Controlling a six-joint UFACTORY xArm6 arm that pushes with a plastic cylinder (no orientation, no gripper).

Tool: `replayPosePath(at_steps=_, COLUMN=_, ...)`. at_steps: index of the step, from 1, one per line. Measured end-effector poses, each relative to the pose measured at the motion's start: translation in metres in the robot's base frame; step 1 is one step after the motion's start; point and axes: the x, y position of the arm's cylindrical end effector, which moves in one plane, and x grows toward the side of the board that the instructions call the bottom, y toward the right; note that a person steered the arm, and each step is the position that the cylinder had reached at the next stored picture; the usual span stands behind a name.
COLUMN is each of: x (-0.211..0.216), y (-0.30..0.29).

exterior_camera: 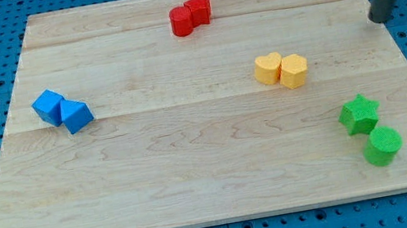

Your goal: Adjust the yellow hexagon to the bottom of the yellow heart

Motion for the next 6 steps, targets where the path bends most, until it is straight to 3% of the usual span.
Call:
replayPosePath(at_steps=1, x=0.084, y=0.002)
replayPosePath(at_steps=2, x=0.087, y=-0.076)
replayPosePath(at_steps=4, x=0.041, y=-0.162)
replayPosePath(at_steps=6, x=0.073, y=-0.169)
